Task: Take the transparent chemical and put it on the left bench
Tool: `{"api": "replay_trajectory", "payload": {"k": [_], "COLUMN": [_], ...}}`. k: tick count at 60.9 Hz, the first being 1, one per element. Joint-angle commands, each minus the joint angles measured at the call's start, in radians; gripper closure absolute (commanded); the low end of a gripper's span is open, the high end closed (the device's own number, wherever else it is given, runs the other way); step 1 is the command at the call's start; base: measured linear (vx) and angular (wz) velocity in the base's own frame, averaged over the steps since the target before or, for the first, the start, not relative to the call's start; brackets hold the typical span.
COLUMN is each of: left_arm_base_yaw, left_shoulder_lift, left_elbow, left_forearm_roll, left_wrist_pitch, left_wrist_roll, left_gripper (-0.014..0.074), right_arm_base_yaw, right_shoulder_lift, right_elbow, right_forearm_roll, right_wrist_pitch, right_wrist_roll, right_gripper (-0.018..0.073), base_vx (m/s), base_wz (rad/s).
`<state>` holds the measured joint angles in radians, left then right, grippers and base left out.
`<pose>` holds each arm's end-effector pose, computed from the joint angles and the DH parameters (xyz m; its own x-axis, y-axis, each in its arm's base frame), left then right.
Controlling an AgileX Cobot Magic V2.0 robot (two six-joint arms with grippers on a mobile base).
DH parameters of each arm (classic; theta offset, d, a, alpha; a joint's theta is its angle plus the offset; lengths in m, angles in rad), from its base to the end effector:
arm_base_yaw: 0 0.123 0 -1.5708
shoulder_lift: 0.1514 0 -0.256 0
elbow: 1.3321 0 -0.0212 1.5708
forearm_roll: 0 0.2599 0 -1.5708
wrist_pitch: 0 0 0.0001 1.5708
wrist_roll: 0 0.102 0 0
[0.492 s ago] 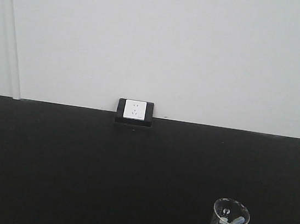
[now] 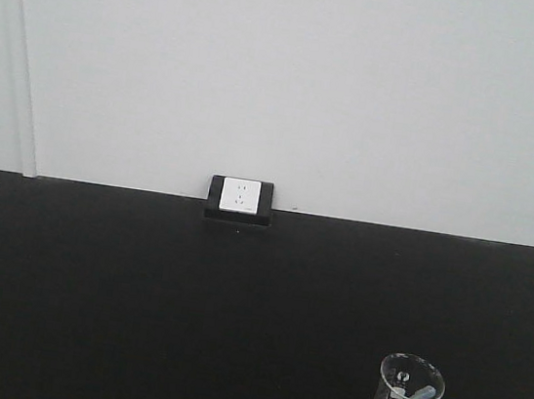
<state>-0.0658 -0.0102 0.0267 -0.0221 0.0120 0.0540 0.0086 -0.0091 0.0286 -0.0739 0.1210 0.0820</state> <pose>0.1059 -0.0070 0.2045 0.0607 0.0280 -0.9978 0.0641 0.9974 0.0319 0.1063 0.0000 0.1926 -0.0528 0.0082 -0.9986 0.0008 1.0000 0.0082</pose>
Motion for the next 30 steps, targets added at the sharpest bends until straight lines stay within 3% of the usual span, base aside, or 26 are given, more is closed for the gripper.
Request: {"api": "replay_trajectory", "payload": {"k": [1,12,25,30], "left_arm_base_yaw": [-0.002,-0.002,-0.002,-0.002], "left_shoulder_lift": [-0.019,-0.019,-0.019,-0.019], "left_elbow": [0.016,0.016,0.016,0.016], "left_forearm_roll": [-0.001,-0.001,-0.001,-0.001], "left_wrist_pitch": [-0.078,-0.078,-0.078,-0.078], "left_wrist_roll": [-0.008,-0.008,-0.008,-0.008], "left_gripper": [0.0600,0.0600,0.0600,0.0600], "right_arm_base_yaw": [-0.002,-0.002,-0.001,-0.001], "right_shoulder_lift": [-0.012,-0.012,-0.012,0.001], "right_elbow": [0.010,0.009,-0.009,-0.084], "right_forearm_roll": [-0.003,-0.005,0.030,0.016], "right_wrist_pitch": [-0.079,-0.114,-0.395,-0.382], "right_wrist_roll": [-0.003,-0.003,0.046,0.070], "right_gripper": [0.0566,0.0566,0.0566,0.0566], "base_vx": [0.00,0.00,0.00,0.00], "base_wz": [0.00,0.00,0.00,0.00]}}
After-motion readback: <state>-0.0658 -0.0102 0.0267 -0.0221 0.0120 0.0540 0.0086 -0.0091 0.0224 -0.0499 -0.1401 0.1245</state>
